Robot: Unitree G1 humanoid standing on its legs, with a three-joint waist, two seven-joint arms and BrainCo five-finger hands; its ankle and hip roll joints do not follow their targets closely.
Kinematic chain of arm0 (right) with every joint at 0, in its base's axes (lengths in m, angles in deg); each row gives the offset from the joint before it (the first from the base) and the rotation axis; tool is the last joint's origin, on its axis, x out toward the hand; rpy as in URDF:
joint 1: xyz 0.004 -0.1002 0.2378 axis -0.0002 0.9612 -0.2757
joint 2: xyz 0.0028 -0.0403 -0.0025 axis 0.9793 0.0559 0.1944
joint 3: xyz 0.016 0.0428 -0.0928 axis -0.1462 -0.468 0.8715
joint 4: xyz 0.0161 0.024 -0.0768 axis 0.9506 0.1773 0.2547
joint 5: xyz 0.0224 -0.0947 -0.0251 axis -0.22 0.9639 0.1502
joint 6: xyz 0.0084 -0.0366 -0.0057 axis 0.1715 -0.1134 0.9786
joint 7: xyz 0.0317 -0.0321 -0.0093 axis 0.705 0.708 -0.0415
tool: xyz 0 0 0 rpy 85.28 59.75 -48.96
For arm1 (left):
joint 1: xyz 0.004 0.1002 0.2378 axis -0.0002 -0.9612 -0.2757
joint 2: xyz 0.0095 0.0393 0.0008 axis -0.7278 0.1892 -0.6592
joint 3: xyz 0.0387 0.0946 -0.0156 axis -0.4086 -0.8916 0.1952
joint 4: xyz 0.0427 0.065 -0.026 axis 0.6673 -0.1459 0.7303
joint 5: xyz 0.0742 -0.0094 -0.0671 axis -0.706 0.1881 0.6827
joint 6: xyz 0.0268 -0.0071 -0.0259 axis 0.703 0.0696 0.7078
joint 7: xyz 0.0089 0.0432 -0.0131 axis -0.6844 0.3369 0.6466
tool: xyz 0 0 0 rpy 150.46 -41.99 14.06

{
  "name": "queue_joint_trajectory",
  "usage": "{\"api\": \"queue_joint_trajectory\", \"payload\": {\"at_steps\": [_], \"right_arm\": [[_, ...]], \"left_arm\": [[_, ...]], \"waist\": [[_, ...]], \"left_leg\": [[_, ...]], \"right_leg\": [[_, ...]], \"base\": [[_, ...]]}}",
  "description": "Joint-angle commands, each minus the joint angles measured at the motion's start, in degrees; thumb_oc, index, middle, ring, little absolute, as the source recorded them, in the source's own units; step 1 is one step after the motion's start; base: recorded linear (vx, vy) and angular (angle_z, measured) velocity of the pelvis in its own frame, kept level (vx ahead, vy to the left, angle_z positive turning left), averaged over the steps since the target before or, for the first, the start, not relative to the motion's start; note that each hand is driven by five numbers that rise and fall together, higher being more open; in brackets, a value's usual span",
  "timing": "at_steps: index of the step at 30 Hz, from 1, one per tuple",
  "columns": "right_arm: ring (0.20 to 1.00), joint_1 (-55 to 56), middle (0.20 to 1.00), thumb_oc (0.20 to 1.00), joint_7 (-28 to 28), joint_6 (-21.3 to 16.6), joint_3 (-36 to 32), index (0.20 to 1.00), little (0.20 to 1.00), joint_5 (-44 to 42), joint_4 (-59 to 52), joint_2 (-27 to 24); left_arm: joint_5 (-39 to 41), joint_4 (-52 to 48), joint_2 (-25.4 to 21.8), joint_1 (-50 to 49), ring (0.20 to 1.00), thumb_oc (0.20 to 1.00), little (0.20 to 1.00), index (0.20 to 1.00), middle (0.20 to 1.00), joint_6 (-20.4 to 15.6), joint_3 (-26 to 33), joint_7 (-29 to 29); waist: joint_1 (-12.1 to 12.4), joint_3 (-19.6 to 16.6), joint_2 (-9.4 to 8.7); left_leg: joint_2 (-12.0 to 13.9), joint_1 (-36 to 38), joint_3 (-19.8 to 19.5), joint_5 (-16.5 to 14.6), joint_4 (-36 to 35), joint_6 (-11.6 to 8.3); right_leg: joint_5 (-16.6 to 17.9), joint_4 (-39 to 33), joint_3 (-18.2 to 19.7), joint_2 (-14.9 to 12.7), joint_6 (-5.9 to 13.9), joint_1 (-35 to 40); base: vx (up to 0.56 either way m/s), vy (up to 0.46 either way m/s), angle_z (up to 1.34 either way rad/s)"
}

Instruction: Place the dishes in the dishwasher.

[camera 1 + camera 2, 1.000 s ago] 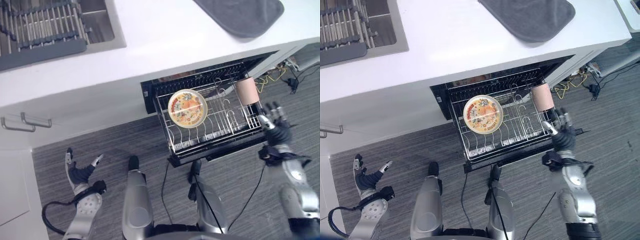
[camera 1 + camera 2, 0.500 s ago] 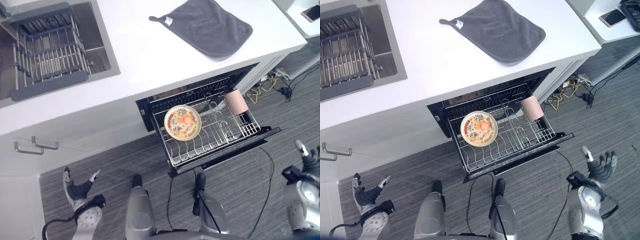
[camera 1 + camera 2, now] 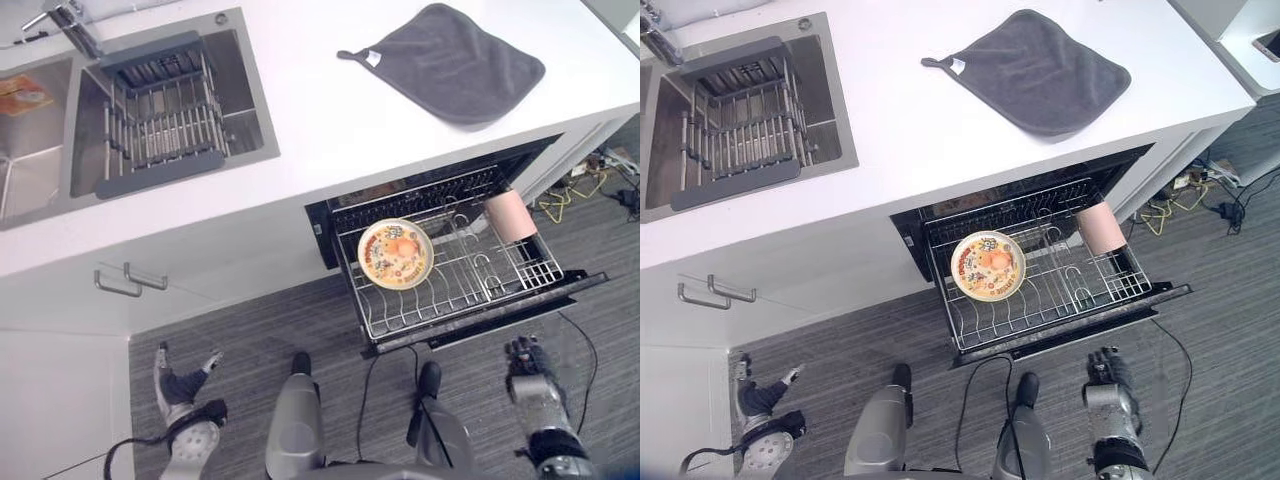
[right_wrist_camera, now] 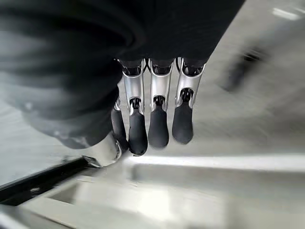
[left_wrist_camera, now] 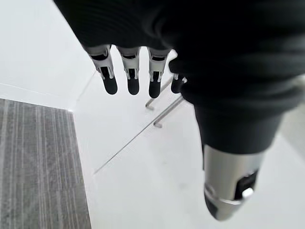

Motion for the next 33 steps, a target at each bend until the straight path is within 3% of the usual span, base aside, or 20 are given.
{"api": "queue_joint_trajectory", "payload": {"at_steps": [1, 8, 21, 28, 33], "right_arm": [[0.200, 0.09, 0.200, 0.200, -3.81, 0.20, -0.79, 0.200, 0.200, -8.22, -3.87, -3.29], [0.200, -2.16, 0.200, 0.200, -8.95, 6.11, 0.35, 0.200, 0.200, -20.87, -1.67, -2.82], [0.200, -11.39, 0.200, 0.200, -12.36, 10.89, 0.70, 0.200, 0.200, -14.23, -3.96, -9.21], [0.200, -19.87, 0.200, 0.200, -11.51, 13.58, -0.21, 0.200, 0.200, -10.58, -1.35, -14.47], [0.200, -27.48, 0.200, 0.200, -10.65, 15.14, 0.08, 0.200, 0.200, -6.97, 0.46, -19.12]], "left_arm": [[-0.98, -0.63, -2.56, 0.40, 1.000, 1.000, 1.000, 1.000, 1.000, -2.95, 0.30, -3.07], [0.11, 0.42, -2.48, 0.68, 1.000, 1.000, 1.000, 1.000, 1.000, -3.28, -1.83, -4.00], [-0.02, -0.07, -4.49, 0.73, 1.000, 1.000, 1.000, 1.000, 1.000, -1.93, -3.19, -2.39], [0.59, -0.49, -5.35, 0.71, 1.000, 1.000, 1.000, 1.000, 1.000, -0.36, -3.33, 0.27], [1.22, -0.87, -4.99, 0.79, 1.000, 1.000, 1.000, 1.000, 1.000, 0.76, -3.32, 2.85]], "waist": [[1.25, 0.14, -0.95], [1.43, 0.02, -0.06], [3.28, 0.79, 1.54], [5.50, 1.45, 4.73], [7.58, 1.66, 8.71]], "left_leg": [[1.86, -0.92, 0.71, 5.59, -1.42, -1.96], [1.21, -1.55, -0.22, 5.65, -1.31, -1.73], [0.32, -2.96, -2.69, 5.48, -0.64, -1.61], [-1.34, -3.60, -4.02, 7.94, -4.29, -1.81], [-3.16, -3.32, -5.02, 11.36, -10.90, -1.81]], "right_leg": [[-7.45, 8.57, -2.47, -1.47, -1.19, 2.50], [-7.36, 10.45, -1.91, -2.14, -1.22, 0.15], [-7.99, 13.64, -2.08, -3.07, -1.38, -2.75], [-8.54, 15.02, -3.49, -4.41, -1.18, -4.31], [-9.58, 15.56, -4.25, -5.24, -0.91, -5.53]], "base": [[0.03, 0.039, 0.15], [0.02, 0.023, 0.06], [0.02, -0.008, 0.03], [0.04, 0.000, 0.16], [0.02, 0.075, 0.24]]}}
